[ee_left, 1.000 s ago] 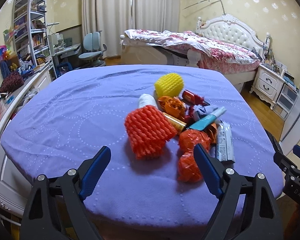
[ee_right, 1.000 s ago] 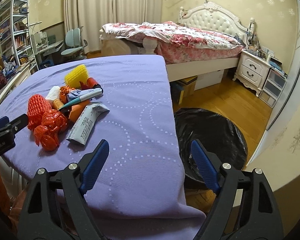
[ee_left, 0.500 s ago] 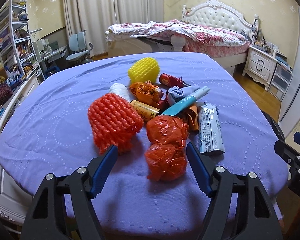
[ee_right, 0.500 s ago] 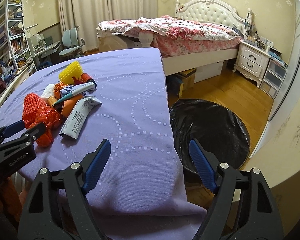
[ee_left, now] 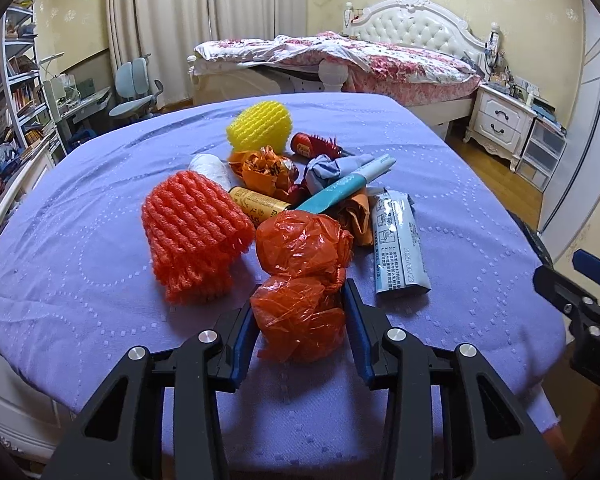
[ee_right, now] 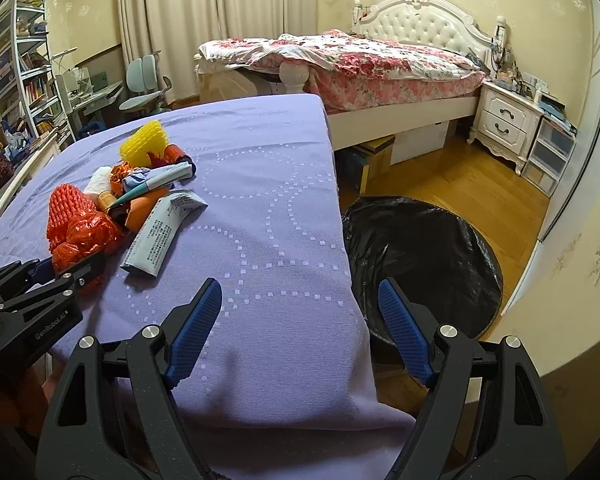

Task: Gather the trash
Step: 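Grasp the orange plastic bags with the left tool while the right tool approaches the orange foam net, then grasp the orange foam net with the right tool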

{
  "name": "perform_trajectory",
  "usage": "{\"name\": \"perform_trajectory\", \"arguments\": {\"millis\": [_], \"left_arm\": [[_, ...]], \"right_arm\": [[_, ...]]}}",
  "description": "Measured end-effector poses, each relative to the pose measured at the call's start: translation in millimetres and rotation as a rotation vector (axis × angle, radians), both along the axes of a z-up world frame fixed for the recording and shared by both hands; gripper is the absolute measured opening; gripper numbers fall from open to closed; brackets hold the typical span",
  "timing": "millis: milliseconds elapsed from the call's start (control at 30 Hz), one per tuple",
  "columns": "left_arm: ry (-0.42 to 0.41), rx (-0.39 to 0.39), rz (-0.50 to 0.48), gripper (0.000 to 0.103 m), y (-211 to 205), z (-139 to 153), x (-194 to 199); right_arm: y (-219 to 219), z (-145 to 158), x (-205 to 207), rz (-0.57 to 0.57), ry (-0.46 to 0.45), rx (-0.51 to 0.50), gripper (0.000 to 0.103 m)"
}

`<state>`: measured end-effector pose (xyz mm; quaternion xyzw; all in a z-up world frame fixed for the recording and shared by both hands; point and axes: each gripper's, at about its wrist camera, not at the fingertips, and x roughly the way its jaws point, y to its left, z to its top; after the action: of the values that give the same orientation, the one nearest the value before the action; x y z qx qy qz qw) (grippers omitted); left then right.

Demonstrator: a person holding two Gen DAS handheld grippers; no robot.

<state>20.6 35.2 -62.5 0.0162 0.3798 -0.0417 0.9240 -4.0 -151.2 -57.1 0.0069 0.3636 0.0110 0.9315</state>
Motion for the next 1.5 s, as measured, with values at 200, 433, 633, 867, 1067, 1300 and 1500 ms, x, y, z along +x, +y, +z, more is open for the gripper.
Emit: {"name": "perform_trajectory", "arguments": {"millis": [200,433,633,867,1067,1300,1500], "left_arm": [[-0.035,-0.028,0.003,0.041,12,18,-13],[-0.085,-0.046,0.040,0.041,31,39,-21],[-0.100,-0.049,0.107,0.041,59,41,-25],[-0.077,-0.053,0.215,0.041,105,27,-20],[-0.073,-0.053,0.292,0.041,140,20,-14],[-0.081,-0.048,0.362,0.041,173,17,-8],[-0.065,-0.061,0.387,0.041,184,10,-7]], "right_arm": [[11,4,-1,0.022,-0.008,-0.014,0.079],[33,11,0,0.074,-0.020,-0.039,0.079],[59,18,5,0.138,-0.026,-0.037,0.079],[99,17,18,0.227,-0.013,-0.031,0.079],[142,18,27,0.317,-0.011,-0.041,0.079],[187,22,41,0.398,-0.015,-0.040,0.079],[213,10,58,0.411,0.016,-0.044,0.079]]}}
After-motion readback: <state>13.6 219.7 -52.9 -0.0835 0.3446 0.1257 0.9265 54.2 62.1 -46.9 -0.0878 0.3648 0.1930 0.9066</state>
